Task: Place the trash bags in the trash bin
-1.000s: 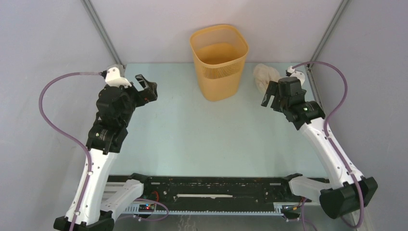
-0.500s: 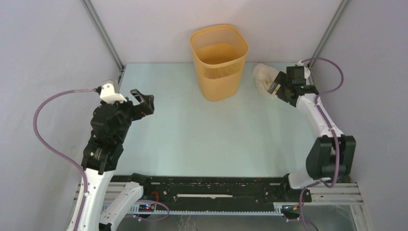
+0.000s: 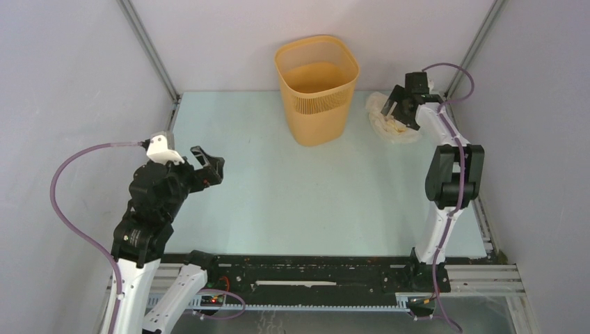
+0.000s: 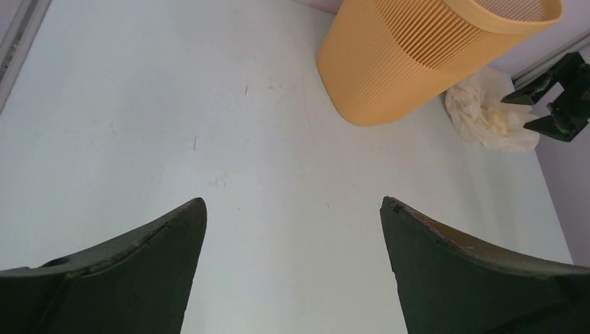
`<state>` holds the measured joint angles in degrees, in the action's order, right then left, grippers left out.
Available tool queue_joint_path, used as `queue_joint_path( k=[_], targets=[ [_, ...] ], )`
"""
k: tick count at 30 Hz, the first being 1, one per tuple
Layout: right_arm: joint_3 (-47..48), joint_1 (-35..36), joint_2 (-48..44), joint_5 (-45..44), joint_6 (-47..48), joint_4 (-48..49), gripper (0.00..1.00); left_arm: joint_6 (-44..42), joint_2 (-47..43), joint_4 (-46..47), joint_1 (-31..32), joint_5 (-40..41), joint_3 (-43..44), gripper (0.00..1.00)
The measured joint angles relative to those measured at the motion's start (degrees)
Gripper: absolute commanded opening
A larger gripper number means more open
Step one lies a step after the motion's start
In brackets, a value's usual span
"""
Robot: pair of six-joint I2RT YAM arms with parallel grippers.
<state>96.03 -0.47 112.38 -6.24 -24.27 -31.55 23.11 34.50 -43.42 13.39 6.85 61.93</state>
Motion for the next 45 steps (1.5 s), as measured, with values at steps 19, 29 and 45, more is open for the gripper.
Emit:
queue_joint_path(
  k=[19,29,45],
  targets=[
    [6.1,2.3,8.5,-8.4,1.2,-8.9,0.05,2.4,2.9,-3.5,0.0,-1.3,0.1,1.0],
    [-11.6,7.3,-14.9,-1.7,0.1,-12.3,0.0,4.9,-2.3,4.6,0.0,-1.6,-2.8,1.0],
    [-34.2,26.6,-32.1,28.8,-22.8,-1.4,0.09,2.3,21.1,18.6,21.6,-14.8,-4.9,0.99]
  ],
)
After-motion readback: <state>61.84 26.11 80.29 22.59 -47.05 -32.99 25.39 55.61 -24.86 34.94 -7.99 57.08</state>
